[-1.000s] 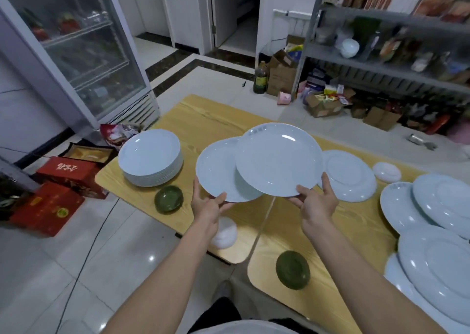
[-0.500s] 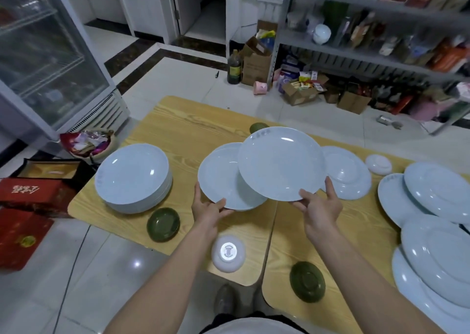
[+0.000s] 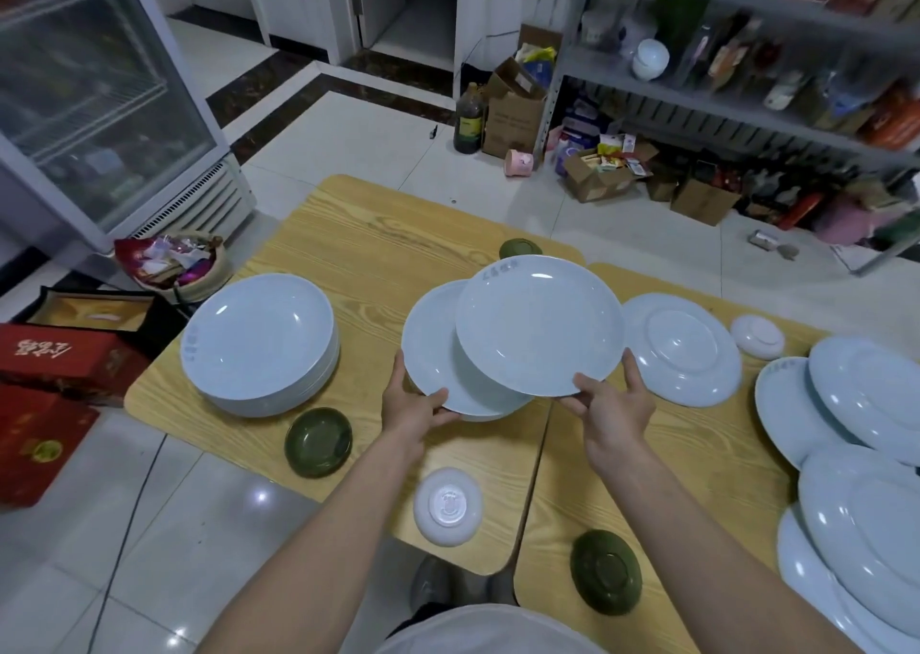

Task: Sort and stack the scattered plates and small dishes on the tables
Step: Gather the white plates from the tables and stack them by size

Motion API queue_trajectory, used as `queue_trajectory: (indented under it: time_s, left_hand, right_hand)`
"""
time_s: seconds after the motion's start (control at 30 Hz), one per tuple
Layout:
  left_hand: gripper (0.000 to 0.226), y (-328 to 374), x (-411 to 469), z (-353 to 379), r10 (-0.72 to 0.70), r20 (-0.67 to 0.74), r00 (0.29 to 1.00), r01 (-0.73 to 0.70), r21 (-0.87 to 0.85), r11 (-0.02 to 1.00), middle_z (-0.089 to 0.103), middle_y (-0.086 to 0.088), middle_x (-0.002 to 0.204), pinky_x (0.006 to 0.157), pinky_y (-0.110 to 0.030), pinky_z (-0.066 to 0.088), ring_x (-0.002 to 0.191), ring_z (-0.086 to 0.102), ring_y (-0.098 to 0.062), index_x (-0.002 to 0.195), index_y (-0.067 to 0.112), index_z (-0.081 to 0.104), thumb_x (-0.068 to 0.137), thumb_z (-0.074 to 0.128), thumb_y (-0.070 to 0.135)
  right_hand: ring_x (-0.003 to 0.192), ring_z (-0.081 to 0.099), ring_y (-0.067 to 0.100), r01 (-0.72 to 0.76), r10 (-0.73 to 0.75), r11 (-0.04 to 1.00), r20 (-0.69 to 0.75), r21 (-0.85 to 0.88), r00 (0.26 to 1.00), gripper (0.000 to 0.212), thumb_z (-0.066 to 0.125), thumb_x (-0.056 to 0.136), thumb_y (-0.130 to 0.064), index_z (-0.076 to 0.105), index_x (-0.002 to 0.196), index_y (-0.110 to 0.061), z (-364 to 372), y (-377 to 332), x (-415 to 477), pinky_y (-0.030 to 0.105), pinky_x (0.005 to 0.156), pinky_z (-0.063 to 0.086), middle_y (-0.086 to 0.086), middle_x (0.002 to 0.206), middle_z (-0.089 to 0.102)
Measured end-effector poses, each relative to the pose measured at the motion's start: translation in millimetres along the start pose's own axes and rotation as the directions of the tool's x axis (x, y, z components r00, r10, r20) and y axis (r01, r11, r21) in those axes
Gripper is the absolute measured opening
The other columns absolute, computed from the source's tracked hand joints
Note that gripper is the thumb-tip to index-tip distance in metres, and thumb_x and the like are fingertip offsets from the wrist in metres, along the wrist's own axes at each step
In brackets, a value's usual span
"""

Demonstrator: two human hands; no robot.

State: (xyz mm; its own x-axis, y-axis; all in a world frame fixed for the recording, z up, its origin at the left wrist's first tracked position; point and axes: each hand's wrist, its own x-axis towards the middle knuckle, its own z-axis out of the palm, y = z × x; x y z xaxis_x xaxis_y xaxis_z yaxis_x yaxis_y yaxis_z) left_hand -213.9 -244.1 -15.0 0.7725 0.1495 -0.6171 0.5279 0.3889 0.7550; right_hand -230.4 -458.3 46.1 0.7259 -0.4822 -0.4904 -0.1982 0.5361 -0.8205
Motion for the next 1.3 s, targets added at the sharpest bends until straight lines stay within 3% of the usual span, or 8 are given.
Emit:
queue_trajectory:
  time_s: [0.1, 0.23, 0.43, 0.6, 0.77, 1.03, 1.2, 1.3]
  left_hand:
    - [0.1, 0, 4, 0, 0.004, 0.023, 1.0, -0.004, 0.004, 1.0, 0.047, 0.001, 0.135, 0.067, -0.04, 0.062, 0.114, 0.06, -0.034, 0.152, 0.041, 0.027, 0.081, 0.066, -0.018]
    - [0.102, -1, 7, -3, 0.036, 0.061, 0.997, -0.036, 0.002, 0.999, 0.053, 0.001, 0.13, 0.065, -0.038, 0.061, 0.11, 0.062, -0.031, 0.153, 0.04, 0.026, 0.08, 0.068, -0.017]
    - [0.1, 0, 9, -11, 0.032, 0.146, 0.989, -0.035, 0.022, 0.999, 0.056, 0.003, 0.129, 0.07, -0.039, 0.061, 0.11, 0.064, -0.029, 0.153, 0.044, 0.019, 0.084, 0.067, -0.011]
    - [0.095, 4, 10, -19, 0.006, 0.23, 0.973, -0.023, 0.069, 0.997, 0.052, -0.012, 0.142, 0.07, -0.036, 0.06, 0.113, 0.064, -0.032, 0.153, 0.046, 0.012, 0.09, 0.065, -0.002]
    - [0.091, 6, 12, -25, -0.027, 0.255, 0.966, -0.001, 0.11, 0.994, 0.059, -0.025, 0.13, 0.067, -0.032, 0.06, 0.093, 0.073, -0.032, 0.154, 0.046, 0.01, 0.094, 0.061, 0.001]
    - [0.084, 8, 12, -24, -0.039, 0.233, 0.972, 0.006, 0.142, 0.99, 0.057, -0.025, 0.13, 0.066, -0.03, 0.06, 0.089, 0.074, -0.029, 0.154, 0.044, 0.011, 0.098, 0.052, -0.003]
    - [0.082, 7, 10, -22, -0.035, 0.206, 0.978, 0.001, 0.164, 0.986, 0.063, -0.019, 0.114, 0.069, -0.03, 0.06, 0.091, 0.073, -0.029, 0.153, 0.045, 0.015, 0.098, 0.047, -0.008]
    - [0.083, 6, 9, -23, -0.029, 0.201, 0.979, -0.005, 0.164, 0.987, 0.06, -0.022, 0.123, 0.069, -0.031, 0.06, 0.095, 0.072, -0.03, 0.152, 0.047, 0.017, 0.098, 0.045, -0.01]
  right_hand:
    - [0.08, 0.075, 0.026, -0.035, 0.035, 0.999, -0.001, -0.026, 0.999, 0.089, 0.065, 0.078, 0.019, 0.037, 0.151, -0.025, 5, 3, 4, 0.04, 0.063, 0.062, -0.006, 0.108, 0.065]
    - [0.092, 0.072, 0.034, -0.063, 0.065, 0.993, 0.014, -0.103, 0.998, 0.09, 0.066, 0.078, 0.018, 0.037, 0.151, -0.026, 10, 12, 9, 0.049, 0.071, 0.062, 0.008, 0.132, 0.059]
    - [0.082, 0.074, 0.034, -0.106, 0.116, 0.979, 0.048, -0.173, 0.992, 0.09, 0.066, 0.078, 0.018, 0.036, 0.152, -0.026, 17, 24, 15, 0.043, 0.066, 0.063, 0.013, 0.132, 0.058]
    - [0.085, 0.074, 0.032, -0.13, 0.143, 0.974, 0.061, -0.185, 0.988, 0.09, 0.065, 0.079, 0.018, 0.034, 0.153, -0.024, 20, 32, 15, 0.038, 0.061, 0.062, 0.013, 0.129, 0.061]
    - [0.094, 0.072, 0.03, -0.109, 0.125, 0.957, 0.046, -0.269, 0.991, 0.09, 0.064, 0.081, 0.017, 0.033, 0.153, -0.026, 23, 35, 14, 0.034, 0.062, 0.062, -0.007, 0.102, 0.067]
    - [0.092, 0.07, 0.021, -0.053, 0.024, 0.891, -0.071, -0.452, 0.997, 0.083, 0.076, 0.074, 0.012, 0.045, 0.147, -0.013, 27, 38, 21, 0.042, 0.086, 0.059, 0.009, 0.107, 0.072]
    - [0.085, 0.07, 0.022, -0.037, -0.022, 0.828, -0.097, -0.56, 0.995, 0.057, 0.08, 0.068, 0.01, 0.069, 0.119, -0.012, 33, 41, 24, 0.046, 0.089, 0.058, -0.003, 0.082, 0.067]
    - [0.074, 0.063, 0.016, -0.058, -0.007, 0.808, -0.109, -0.587, 0.994, 0.07, 0.083, 0.066, 0.008, 0.062, 0.13, -0.009, 34, 44, 24, 0.043, 0.091, 0.057, -0.001, 0.075, 0.06]
